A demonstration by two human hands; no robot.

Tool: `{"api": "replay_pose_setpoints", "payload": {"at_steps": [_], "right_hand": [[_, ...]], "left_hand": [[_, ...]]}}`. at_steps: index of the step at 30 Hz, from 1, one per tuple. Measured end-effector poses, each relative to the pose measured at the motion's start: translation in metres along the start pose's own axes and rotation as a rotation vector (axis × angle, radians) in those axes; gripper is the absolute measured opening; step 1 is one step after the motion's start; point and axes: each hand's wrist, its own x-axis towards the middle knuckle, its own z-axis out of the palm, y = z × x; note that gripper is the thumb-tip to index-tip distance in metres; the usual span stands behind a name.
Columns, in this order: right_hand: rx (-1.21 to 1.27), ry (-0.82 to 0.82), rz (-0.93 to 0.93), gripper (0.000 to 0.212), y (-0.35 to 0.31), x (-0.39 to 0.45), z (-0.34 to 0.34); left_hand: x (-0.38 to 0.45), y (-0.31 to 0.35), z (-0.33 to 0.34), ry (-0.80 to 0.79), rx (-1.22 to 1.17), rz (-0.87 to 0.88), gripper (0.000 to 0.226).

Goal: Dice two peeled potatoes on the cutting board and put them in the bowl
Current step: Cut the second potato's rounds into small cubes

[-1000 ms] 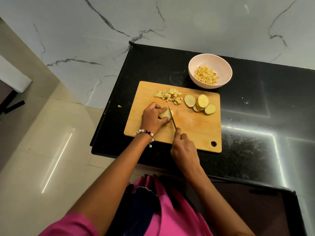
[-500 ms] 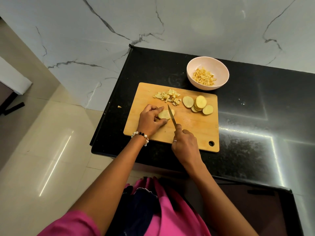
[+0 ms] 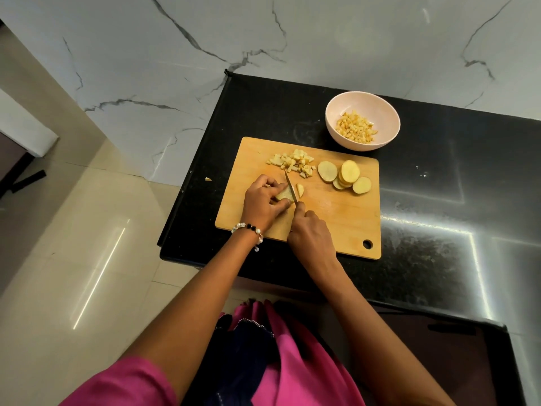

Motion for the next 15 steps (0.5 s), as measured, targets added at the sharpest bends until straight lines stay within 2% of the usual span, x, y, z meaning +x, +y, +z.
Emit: {"api": "replay_pose_setpoints", "payload": {"at_steps": [7,15], "right_hand": [[0.022,-0.023,0.01,0.056,0.005,-0.048,0.006],[0.056,-0.016,0.054,0.055,0.014,-0.015,-0.008]], "left_hand": [[-0.002,-0.001,0.002,0.022,-0.004,-0.002,0.045],[-0.004,-0.002,-0.003,-0.001,-0.022,-0.025,0.051]]}}
